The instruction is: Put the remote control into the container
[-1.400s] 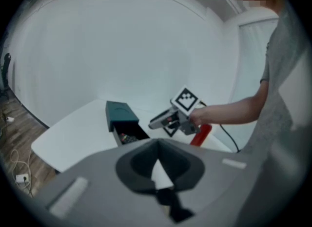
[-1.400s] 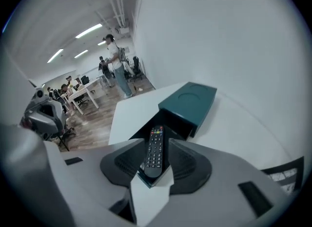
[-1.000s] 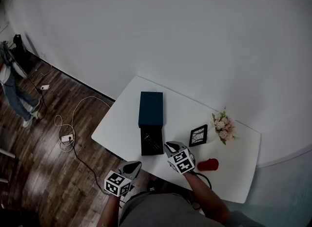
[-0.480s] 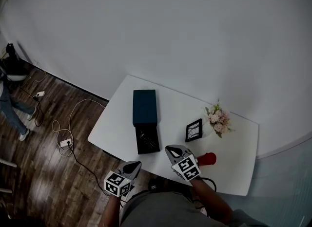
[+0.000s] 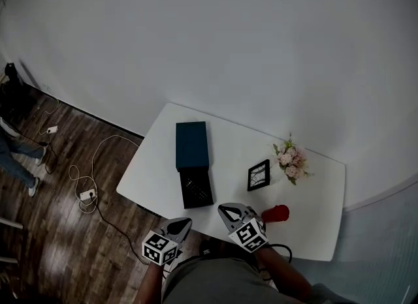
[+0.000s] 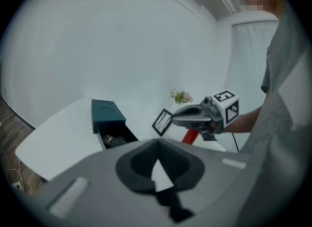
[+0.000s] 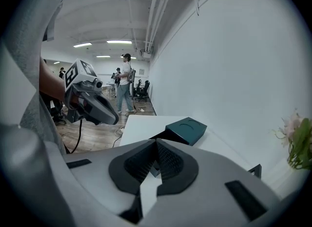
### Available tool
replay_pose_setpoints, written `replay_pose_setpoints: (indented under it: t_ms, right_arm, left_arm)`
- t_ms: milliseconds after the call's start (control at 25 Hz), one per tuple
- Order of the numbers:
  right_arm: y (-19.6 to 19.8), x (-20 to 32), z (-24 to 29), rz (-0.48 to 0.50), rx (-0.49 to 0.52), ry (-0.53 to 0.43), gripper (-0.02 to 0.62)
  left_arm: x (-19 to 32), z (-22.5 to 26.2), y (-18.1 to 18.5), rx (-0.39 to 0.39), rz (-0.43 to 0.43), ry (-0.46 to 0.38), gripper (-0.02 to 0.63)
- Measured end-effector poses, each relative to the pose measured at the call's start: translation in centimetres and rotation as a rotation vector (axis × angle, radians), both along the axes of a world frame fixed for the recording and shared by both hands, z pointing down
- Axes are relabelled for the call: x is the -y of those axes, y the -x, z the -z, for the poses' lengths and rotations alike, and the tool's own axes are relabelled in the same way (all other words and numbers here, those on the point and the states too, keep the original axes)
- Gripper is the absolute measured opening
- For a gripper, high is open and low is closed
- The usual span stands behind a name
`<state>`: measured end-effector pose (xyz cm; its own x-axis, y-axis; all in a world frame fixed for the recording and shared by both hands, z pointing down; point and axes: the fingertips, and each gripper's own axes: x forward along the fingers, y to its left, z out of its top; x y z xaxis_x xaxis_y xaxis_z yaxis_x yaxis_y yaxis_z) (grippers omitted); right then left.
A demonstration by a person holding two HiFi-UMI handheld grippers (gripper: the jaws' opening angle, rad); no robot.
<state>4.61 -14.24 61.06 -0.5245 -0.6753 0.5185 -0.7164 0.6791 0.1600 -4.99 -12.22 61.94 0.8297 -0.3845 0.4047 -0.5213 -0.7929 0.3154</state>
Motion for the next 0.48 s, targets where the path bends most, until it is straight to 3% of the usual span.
replay_pose_setpoints:
  t_ms: [480]
  right_arm:
    - [0.65,0.39,-0.39,0.015,-0.007,0.002,0.017]
  left_arm:
    - [-0.33,0.26,-0.62,-0.007,-0.009,-0.008,0.0]
